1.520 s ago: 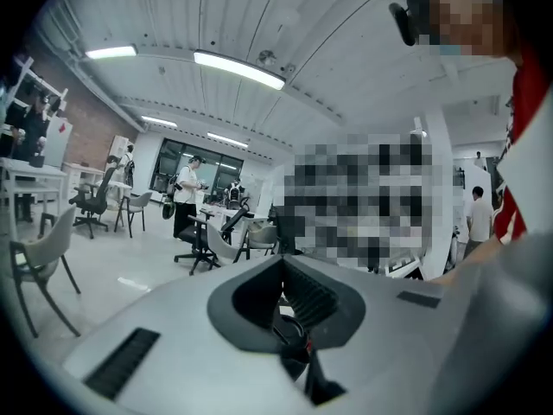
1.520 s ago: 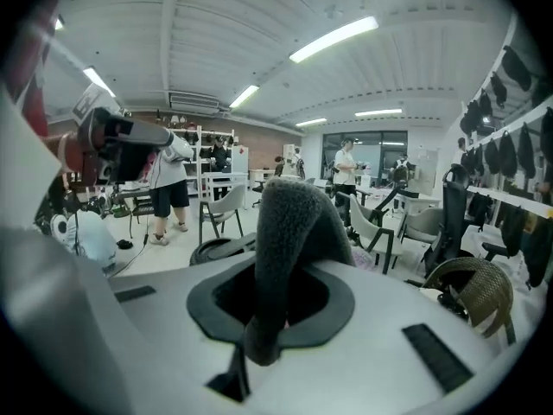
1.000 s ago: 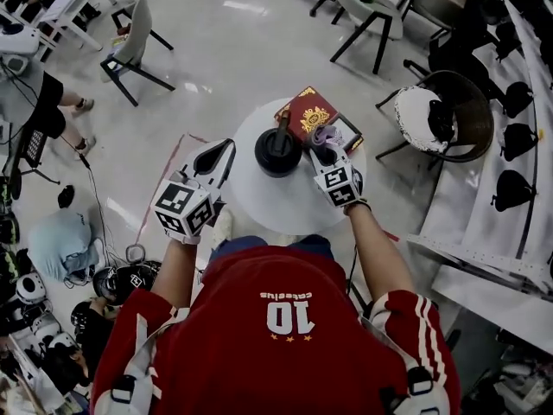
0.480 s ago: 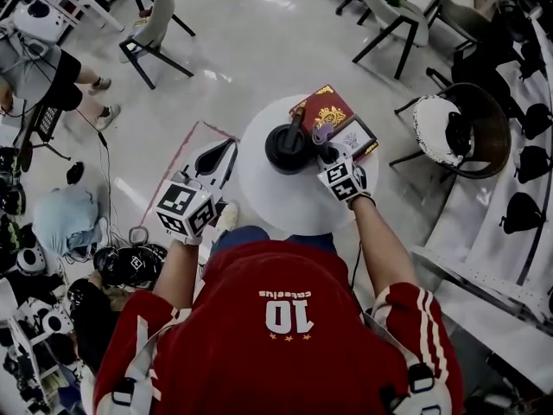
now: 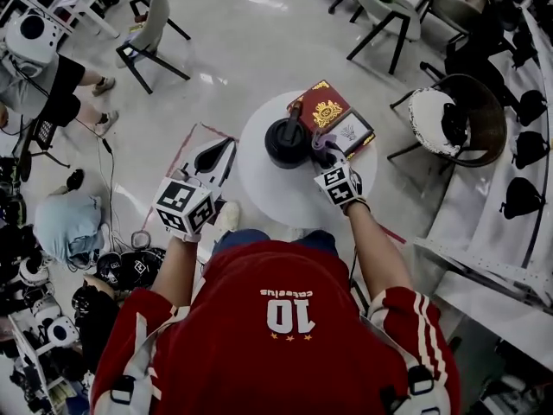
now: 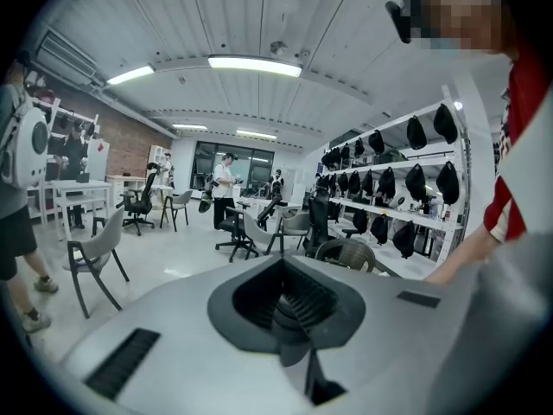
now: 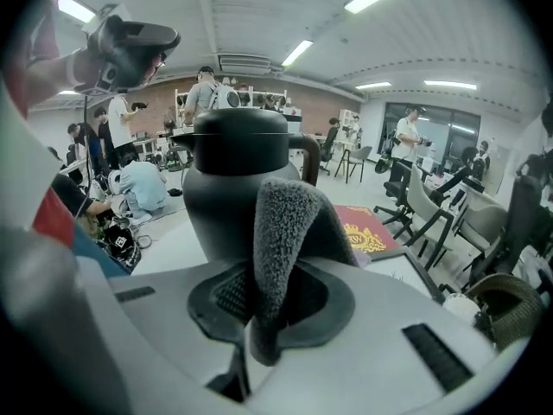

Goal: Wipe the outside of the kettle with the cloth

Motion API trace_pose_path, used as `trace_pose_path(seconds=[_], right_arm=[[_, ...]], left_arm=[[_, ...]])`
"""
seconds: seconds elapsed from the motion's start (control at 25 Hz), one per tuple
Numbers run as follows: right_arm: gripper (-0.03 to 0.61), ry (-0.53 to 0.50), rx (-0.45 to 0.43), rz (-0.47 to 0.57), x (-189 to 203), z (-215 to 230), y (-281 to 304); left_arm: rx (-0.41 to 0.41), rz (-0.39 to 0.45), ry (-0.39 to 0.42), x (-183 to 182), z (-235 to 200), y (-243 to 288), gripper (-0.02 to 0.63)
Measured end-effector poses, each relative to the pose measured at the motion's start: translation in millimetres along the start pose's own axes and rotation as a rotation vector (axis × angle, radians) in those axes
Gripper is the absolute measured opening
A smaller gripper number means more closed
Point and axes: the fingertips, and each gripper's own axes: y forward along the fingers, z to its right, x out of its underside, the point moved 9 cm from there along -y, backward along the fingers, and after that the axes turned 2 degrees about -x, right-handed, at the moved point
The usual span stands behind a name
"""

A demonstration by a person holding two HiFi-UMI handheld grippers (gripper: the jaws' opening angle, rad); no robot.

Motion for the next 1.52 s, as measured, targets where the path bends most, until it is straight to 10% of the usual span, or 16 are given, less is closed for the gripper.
trace_pose_path(seconds=[1.52], right_arm=[[0.048, 0.301, 0.178, -0.062, -19.6, -127.9, 17.0]], left_arm=[[0.285, -0.024, 0.010, -12.3, -96.2, -10.0, 0.008]])
